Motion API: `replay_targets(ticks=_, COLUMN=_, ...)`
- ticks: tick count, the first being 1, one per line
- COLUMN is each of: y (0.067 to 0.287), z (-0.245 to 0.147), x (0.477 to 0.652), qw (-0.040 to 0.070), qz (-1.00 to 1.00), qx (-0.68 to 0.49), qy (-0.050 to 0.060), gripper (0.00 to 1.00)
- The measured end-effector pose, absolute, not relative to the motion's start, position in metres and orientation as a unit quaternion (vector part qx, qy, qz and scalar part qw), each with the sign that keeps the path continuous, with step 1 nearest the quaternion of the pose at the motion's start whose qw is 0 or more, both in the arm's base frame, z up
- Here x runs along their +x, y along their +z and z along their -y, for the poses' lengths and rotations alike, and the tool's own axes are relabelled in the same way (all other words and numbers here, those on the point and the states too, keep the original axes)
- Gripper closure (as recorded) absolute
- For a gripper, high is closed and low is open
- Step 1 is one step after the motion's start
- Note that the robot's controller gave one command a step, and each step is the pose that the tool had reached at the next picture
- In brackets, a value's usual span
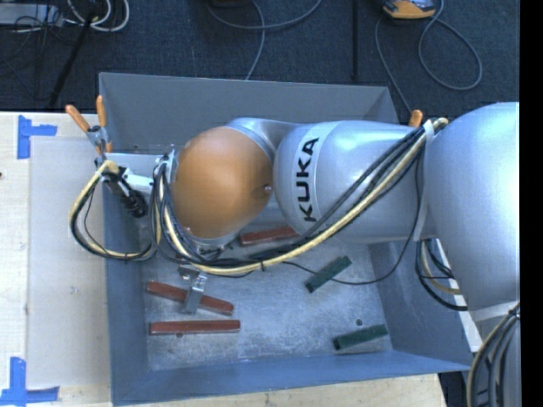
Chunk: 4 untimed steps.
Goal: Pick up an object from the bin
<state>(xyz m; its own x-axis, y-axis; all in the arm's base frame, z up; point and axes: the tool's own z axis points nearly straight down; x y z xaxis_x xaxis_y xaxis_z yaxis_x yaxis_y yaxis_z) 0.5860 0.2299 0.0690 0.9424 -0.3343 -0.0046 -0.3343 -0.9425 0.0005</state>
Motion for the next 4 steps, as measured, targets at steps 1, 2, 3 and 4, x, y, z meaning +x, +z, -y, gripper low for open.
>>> replay_targets(ticks=1, y=0.069, z=-0.23, x=0.586, qw=0.0, qz=-0.171, qx=-0.985, qy=0.003, gripper=1.0)
replay_targets(ticks=2, y=0.07, z=-0.133, x=0.565, qw=-0.002, qz=-0.187, qx=-0.982, qy=0.002, gripper=1.0)
replay_targets(ticks=3, y=0.171, z=-0.138, x=0.49, qw=0.0, qz=-0.191, qx=-0.982, qy=0.001, gripper=1.0)
replay_targets(ticks=4, y=0.319, z=-0.155, x=0.49, qw=0.002, qz=-0.189, qx=-0.982, qy=-0.001, gripper=1.0)
